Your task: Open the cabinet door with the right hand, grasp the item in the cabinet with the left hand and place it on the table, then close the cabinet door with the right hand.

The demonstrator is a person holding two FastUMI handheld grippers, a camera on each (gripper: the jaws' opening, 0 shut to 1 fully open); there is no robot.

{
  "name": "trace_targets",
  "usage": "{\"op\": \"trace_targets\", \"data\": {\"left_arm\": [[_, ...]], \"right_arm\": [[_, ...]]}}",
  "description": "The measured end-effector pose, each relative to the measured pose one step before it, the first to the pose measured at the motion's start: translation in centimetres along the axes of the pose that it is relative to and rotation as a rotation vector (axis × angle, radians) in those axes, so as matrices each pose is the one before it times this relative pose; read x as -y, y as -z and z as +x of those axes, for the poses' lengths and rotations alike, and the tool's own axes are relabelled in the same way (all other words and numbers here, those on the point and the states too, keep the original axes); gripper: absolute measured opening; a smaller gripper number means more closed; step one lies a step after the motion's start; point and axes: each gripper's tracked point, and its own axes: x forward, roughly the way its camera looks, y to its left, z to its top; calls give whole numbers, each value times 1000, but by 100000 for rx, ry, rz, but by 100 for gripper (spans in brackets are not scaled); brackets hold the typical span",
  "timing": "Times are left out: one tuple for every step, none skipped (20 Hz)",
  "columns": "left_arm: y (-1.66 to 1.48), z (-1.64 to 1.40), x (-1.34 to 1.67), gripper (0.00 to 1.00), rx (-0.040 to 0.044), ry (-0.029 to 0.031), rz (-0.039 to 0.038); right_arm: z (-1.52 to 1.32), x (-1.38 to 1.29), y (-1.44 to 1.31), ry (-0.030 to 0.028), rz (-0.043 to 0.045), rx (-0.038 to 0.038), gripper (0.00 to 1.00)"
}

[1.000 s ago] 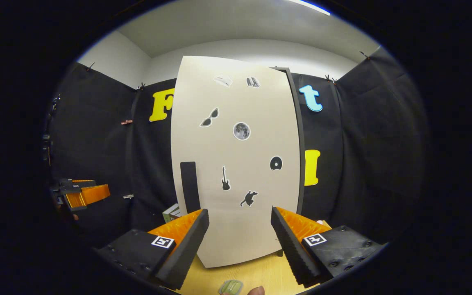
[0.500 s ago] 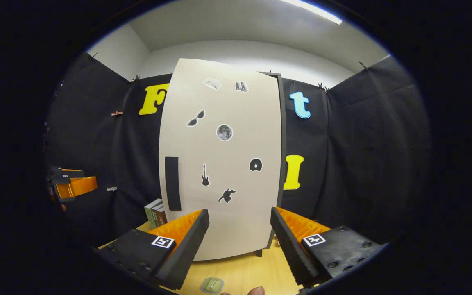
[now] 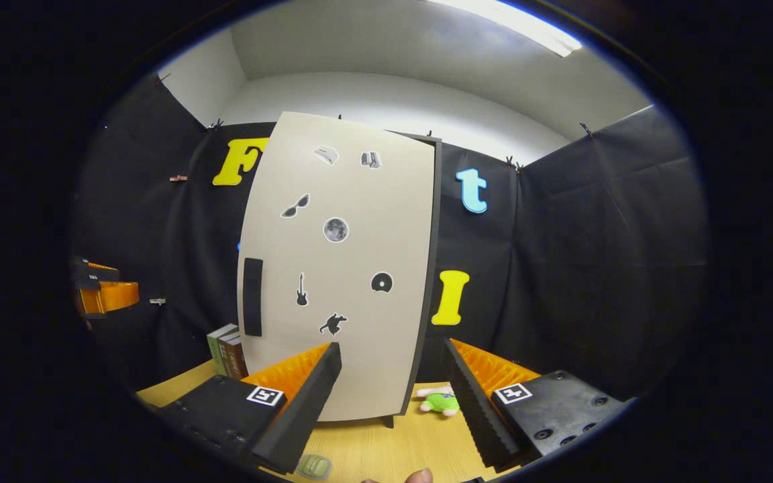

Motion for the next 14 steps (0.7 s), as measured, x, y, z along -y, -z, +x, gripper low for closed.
{"op": "trace_targets", "data": {"left_arm": [[-137, -118, 166, 95, 334, 144, -101], [-164, -41, 113, 95, 464, 188, 23], [-249, -49, 156, 95, 356, 318, 142], [-2, -73, 146, 95, 168, 132, 215], [-62, -69, 99, 95, -48, 164, 273], [53, -78, 132, 94, 9, 235, 218], [-15, -86, 132, 92, -155, 250, 82], [55, -21, 91, 94, -57, 120, 92], [-30, -64, 76, 94, -11, 133, 172], [-35, -19, 44, 94, 80, 16, 199], [-107, -116, 45, 94, -60, 76, 106], [52, -72, -47, 94, 103, -140, -16], [-54, -50, 19, 94, 77, 75, -149], [2, 16, 7, 94, -47, -16, -80]], "right_arm": [[-91, 238, -104, 415, 136, 196, 98], [-93, 216, -94, 350, 332, 152, 98], [-26, 158, -21, 289, 367, 168, 98], [-40, 181, -16, 291, 257, 32, 98], [-22, 159, -15, 167, 131, 30, 98], [-72, 167, -14, 213, 80, 21, 98], [-135, 130, -37, 263, 73, 63, 98], [-56, 139, -55, 208, 187, -18, 98], [-11, -4, -13, -52, 390, -64, 98], [9, 17, -49, -27, 259, 168, 98], [-14, 57, -16, 99, -5, -34, 98], [-19, 7, -32, -125, -112, 41, 98], [-139, 71, -56, -111, -306, -5, 98], [-113, 66, -71, -40, -143, 69, 98]]}}
